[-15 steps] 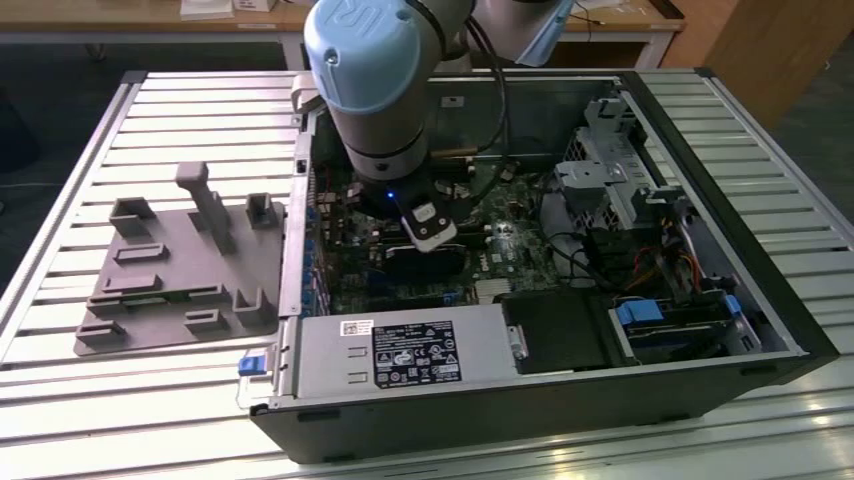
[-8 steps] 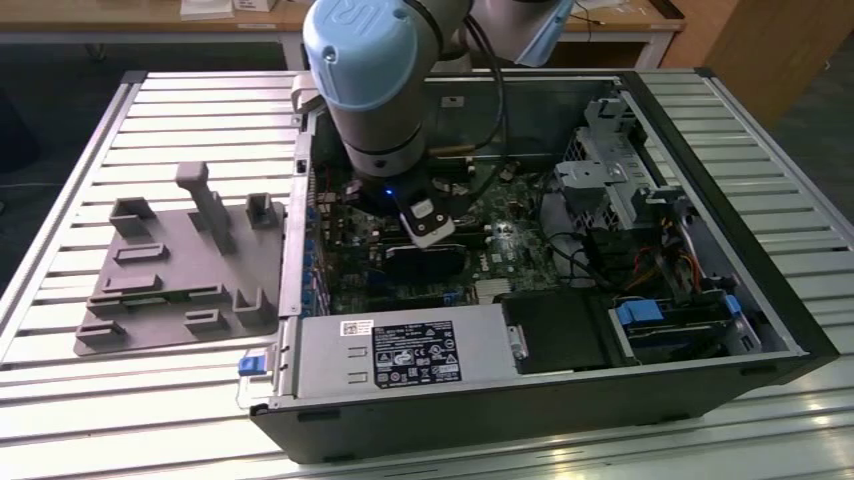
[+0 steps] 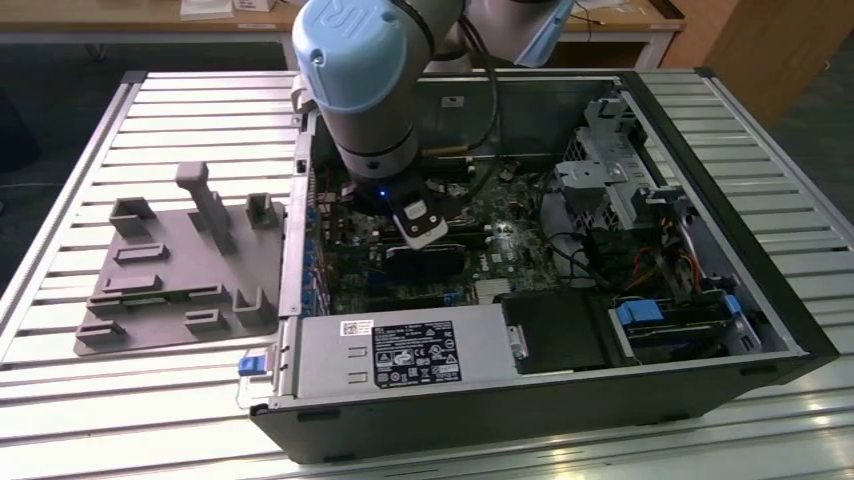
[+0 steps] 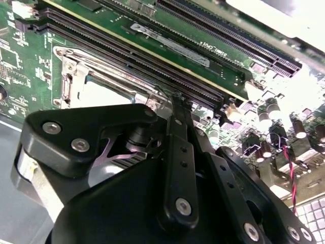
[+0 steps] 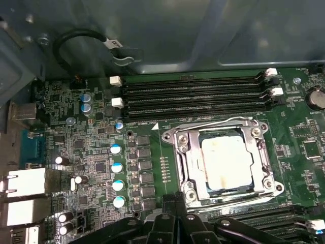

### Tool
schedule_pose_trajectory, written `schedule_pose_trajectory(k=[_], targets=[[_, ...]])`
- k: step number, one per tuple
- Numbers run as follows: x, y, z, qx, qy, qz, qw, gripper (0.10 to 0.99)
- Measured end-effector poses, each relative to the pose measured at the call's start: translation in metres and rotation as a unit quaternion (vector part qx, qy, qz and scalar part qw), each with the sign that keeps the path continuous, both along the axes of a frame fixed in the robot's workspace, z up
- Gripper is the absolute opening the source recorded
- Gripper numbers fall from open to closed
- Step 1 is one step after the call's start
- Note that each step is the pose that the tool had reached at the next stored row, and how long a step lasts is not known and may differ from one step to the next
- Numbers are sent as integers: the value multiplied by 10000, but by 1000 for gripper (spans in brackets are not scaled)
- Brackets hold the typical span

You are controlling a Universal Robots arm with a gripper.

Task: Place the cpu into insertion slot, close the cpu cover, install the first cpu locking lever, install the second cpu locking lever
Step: 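Install the second cpu locking lever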

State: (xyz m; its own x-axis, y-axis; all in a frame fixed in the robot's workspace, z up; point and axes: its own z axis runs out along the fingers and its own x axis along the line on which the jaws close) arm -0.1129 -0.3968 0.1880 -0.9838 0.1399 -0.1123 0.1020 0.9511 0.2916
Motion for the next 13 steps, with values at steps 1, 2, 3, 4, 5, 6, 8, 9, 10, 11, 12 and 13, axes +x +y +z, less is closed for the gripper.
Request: schedule_pose_trajectory(k=[1, 2, 3, 4, 5, 6, 8, 9, 10, 11, 12, 13], targets=[[-7, 0, -5, 1, -5, 0, 10000, 106], [-8, 0, -6, 1, -7, 0, 10000, 106], [-8, 0, -6, 1, -7, 0, 10000, 106], [-9, 0, -6, 0, -7, 0, 10000, 106], [-9, 0, -6, 0, -8, 0, 10000, 106], [-9, 0, -6, 1, -8, 0, 10000, 106], [-10, -1, -3, 0, -7, 0, 10000, 106], [-10, -1, 7, -1, -7, 0, 10000, 106], [-10, 0, 23, 1, -8, 0, 10000, 106], [-9, 0, 44, 1, -8, 0, 10000, 106], [-9, 0, 68, 1, -8, 0, 10000, 106], [-10, 0, 94, 1, -8, 0, 10000, 106]])
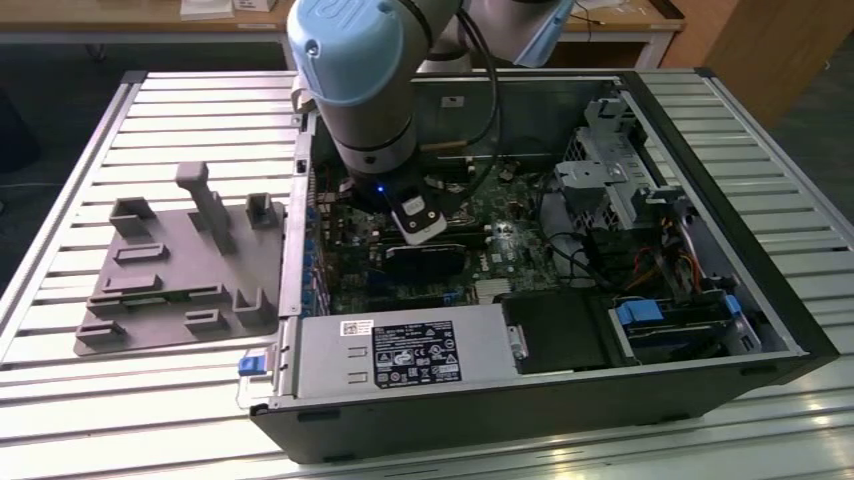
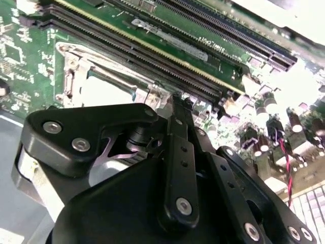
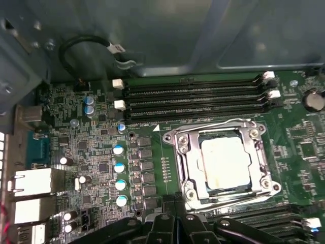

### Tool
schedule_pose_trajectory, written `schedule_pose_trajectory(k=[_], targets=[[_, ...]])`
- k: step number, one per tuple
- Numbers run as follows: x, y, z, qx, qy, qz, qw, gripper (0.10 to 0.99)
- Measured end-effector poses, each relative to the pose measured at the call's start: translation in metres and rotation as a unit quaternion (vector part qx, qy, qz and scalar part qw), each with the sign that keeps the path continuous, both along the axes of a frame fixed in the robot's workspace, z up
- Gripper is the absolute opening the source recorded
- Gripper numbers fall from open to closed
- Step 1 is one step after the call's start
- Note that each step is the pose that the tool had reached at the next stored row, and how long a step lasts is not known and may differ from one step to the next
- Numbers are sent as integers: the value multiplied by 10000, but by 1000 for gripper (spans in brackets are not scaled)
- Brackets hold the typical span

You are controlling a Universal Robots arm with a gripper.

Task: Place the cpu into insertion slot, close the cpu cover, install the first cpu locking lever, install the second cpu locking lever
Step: 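Install the second cpu locking lever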

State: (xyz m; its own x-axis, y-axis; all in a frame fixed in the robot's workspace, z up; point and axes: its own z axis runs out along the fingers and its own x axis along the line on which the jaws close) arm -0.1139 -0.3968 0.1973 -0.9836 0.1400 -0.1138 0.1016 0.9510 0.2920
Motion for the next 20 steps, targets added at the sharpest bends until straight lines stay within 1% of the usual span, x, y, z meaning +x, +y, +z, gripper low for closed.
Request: schedule_pose_trajectory(k=[5, 7, 11, 16, 20], targets=[[0, 0, 142, -1, 0, 0, 10000, 106], [5, 0, 173, -2, 0, -2, 10000, 106], [49, 0, 175, -28, 0, -41, 10000, 106], [152, 0, 175, -31, 1, -71, 10000, 106], [238, 0, 175, -46, 0, -94, 9999, 106]])
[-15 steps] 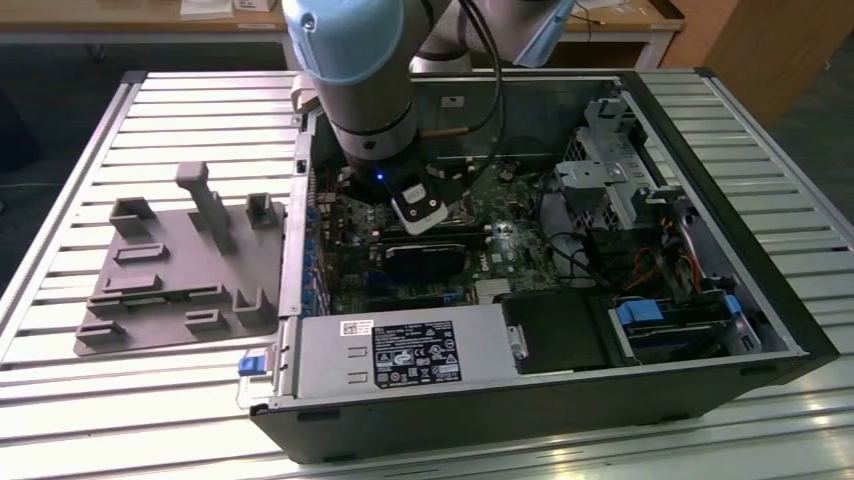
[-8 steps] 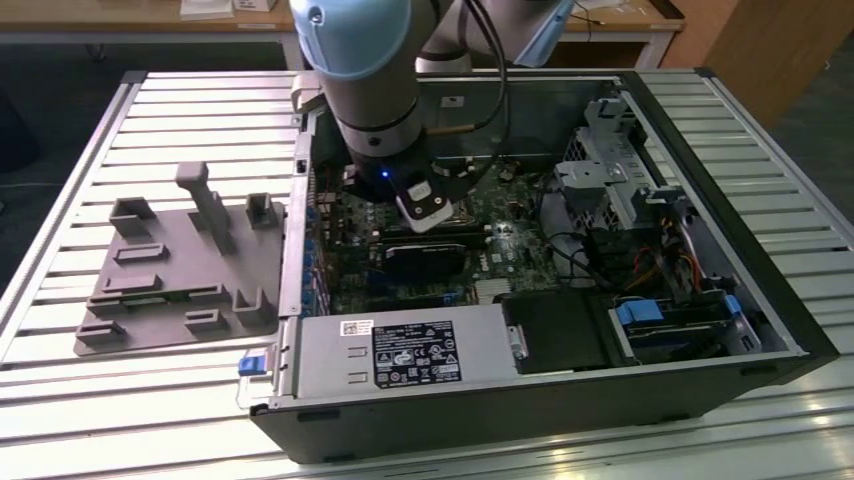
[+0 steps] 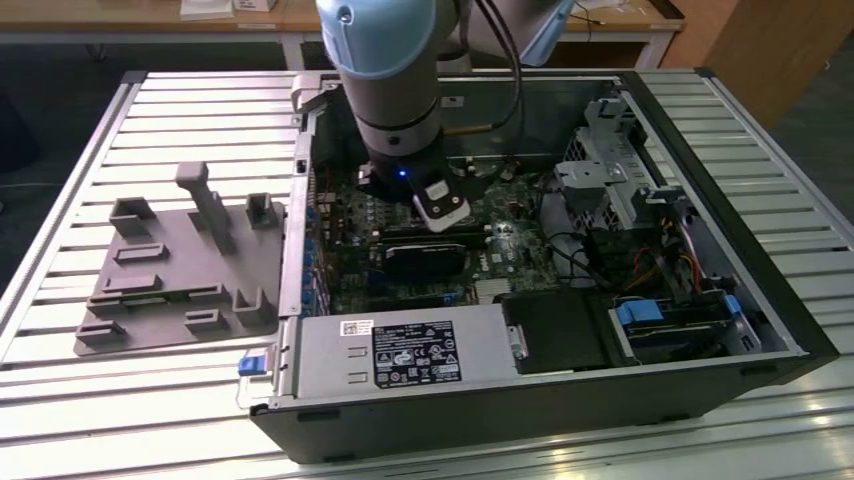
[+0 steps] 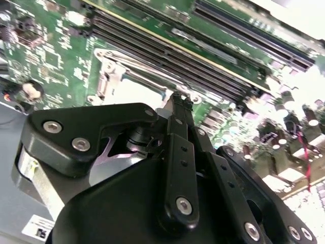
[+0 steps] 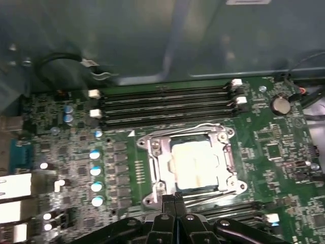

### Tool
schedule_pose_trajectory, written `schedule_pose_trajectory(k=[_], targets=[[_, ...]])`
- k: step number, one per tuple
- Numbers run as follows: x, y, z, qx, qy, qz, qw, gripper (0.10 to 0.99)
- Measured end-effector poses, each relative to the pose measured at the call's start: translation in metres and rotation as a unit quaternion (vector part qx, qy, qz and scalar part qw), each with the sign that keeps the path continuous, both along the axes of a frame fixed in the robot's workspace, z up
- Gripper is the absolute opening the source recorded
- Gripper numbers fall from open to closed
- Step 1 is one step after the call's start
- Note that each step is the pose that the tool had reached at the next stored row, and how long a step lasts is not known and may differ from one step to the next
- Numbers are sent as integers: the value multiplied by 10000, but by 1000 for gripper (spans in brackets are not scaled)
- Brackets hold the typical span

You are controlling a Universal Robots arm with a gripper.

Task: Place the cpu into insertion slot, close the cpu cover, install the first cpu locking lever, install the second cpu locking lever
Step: 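Install the second cpu locking lever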

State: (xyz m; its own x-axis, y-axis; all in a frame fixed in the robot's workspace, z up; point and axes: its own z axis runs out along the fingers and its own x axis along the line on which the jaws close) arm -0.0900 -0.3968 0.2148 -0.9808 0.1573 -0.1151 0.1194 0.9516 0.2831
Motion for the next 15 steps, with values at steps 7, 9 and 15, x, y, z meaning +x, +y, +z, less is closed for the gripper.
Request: schedule_pose_trajectory(k=[7, 9, 15], targets=[[152, 16, 0, -90, 1, -34, 10000, 106], [168, 40, 0, -128, 1, -37, 9999, 106], [216, 143, 0, -232, 0, -36, 9997, 106]])
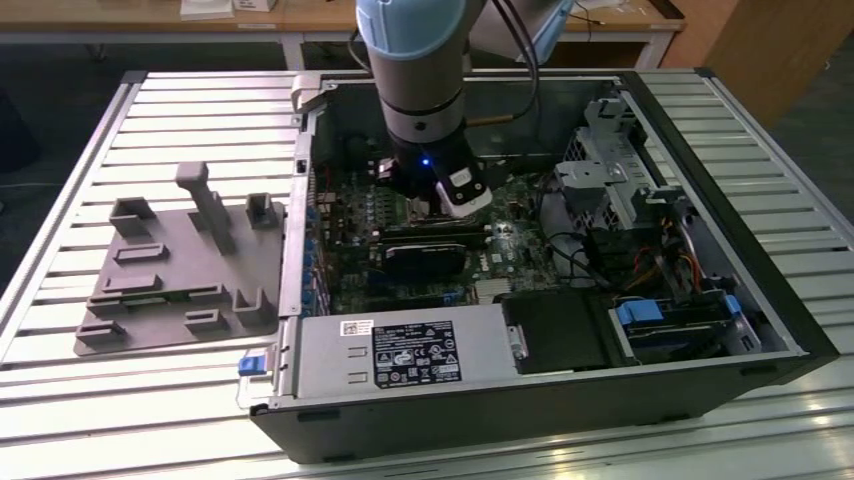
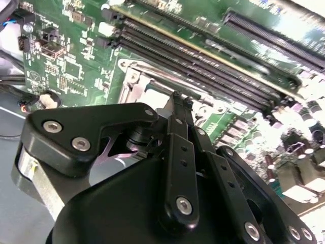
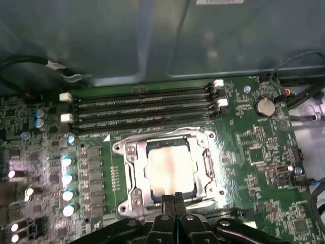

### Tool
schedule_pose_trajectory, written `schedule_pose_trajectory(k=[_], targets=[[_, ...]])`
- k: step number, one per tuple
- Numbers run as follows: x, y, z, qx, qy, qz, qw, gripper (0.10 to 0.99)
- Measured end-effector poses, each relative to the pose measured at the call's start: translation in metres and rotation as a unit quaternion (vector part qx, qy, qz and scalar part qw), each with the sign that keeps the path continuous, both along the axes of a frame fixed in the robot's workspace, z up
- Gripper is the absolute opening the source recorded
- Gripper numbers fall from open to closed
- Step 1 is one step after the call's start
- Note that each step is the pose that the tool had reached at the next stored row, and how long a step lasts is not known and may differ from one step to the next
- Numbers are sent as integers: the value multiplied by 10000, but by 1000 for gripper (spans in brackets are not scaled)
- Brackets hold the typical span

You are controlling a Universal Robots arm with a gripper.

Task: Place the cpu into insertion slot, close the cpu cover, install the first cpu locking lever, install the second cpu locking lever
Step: 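Install the second cpu locking lever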

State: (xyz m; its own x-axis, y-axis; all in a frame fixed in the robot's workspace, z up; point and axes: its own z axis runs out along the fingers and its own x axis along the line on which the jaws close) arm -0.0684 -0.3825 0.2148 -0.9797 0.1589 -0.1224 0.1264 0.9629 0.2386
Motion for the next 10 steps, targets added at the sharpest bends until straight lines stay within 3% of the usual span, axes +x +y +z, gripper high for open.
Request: schedule_pose_trajectory(k=[6, 10], targets=[[60, 129, 0, -105, 3, 0, 9999, 106], [92, 185, 0, -302, 25, 0, 9995, 106]])
